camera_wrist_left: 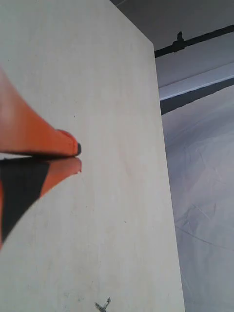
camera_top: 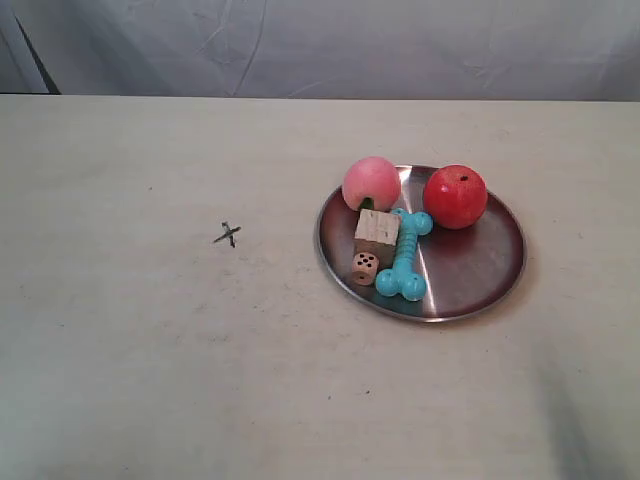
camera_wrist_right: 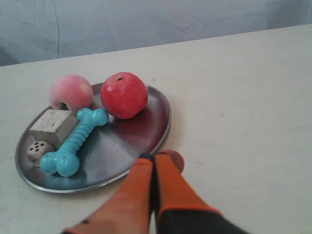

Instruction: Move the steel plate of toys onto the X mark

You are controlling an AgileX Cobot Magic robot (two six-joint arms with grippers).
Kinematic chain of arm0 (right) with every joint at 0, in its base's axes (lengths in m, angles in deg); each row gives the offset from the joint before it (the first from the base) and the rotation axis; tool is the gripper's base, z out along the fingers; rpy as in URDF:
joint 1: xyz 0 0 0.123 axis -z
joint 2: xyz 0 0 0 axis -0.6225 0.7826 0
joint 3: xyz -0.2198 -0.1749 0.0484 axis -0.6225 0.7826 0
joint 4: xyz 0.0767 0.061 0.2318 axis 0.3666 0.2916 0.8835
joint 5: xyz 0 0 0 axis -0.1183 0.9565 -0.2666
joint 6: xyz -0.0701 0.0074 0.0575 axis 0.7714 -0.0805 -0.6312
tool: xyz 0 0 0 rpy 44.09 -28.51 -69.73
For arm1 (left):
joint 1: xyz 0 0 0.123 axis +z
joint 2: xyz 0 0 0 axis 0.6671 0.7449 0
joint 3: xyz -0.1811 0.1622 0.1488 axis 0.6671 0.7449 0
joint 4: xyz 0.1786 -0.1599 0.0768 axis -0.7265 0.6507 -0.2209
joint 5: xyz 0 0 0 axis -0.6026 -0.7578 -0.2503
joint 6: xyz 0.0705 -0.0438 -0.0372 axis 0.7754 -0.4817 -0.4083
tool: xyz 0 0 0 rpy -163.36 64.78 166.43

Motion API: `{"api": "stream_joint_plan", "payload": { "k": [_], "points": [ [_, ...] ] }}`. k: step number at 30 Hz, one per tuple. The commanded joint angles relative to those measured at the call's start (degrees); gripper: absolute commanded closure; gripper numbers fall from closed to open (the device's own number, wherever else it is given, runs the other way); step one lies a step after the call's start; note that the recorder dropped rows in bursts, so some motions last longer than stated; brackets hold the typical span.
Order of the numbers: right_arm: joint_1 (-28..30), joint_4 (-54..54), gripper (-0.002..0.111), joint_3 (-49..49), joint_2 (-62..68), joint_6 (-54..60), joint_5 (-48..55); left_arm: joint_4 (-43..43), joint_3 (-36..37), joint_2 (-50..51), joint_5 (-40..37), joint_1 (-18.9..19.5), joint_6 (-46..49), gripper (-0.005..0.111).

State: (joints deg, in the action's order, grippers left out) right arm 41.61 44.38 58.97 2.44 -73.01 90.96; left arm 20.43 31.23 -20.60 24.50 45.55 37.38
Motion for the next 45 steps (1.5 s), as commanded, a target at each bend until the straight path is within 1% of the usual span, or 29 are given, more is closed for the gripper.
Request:
{"api": "stream_joint_plan", "payload": {
  "k": [1, 9, 12, 14, 17, 21, 23, 25, 28, 31, 45],
  "points": [
    [0.26, 0.00, 0.107, 0.09, -0.27, 0.20, -0.49, -0.22, 0.21, -0.48, -0.10, -0.43, -0.40, 0.106],
    [0.26, -0.40, 0.107, 0.09, -0.27, 0.20, -0.61, -0.22, 0.21, -0.48, -0.10, -0.43, -0.40, 0.106],
    [0.26, -1.16, 0.107, 0.09, -0.27, 0.20, -2.68, -0.22, 0.21, -0.48, -0.10, -0.43, -0.40, 0.106],
    [0.26, 1.11, 0.107, 0.09, -0.27, 0.20, -4.75, -0.22, 0.21, -0.48, -0.10, -0.43, -0.40, 0.106],
    [0.26, 11.20, 0.107, 0.09, -0.27, -0.06, -8.52, -0.75, 0.21, -0.48, -0.10, -0.43, -0.23, 0.106],
    [0.26, 32.42, 0.107, 0.09, -0.27, -0.33, -11.51, -6.78, 0.21, -0.48, -0.10, -0.43, -0.23, 0.106],
    [0.26, 39.00, 0.107, 0.09, -0.27, -0.33, -11.52, -9.41, 0.21, -0.48, -0.10, -0.43, -0.23, 0.106],
    [0.26, 42.36, 0.107, 0.09, -0.27, -0.33, -11.26, -10.80, 0.21, -0.48, 0.02, -0.43, -0.23, 0.106],
    [0.26, 42.62, 0.107, 0.09, -0.27, -0.33, -11.26, -14.89, 0.21, -0.48, 0.72, -0.43, -0.01, 0.106],
    [0.26, 42.74, 0.107, 0.09, -0.27, -0.33, -11.26, -19.85, 0.21, -0.48, 3.59, -0.43, 0.10, 0.106],
    [-1.93, 42.90, 0.107, 0.09, -0.27, -0.33, -11.16, -22.11, 0.21, -0.48, 19.43, -0.43, 0.33, 0.106]
  ]
}}
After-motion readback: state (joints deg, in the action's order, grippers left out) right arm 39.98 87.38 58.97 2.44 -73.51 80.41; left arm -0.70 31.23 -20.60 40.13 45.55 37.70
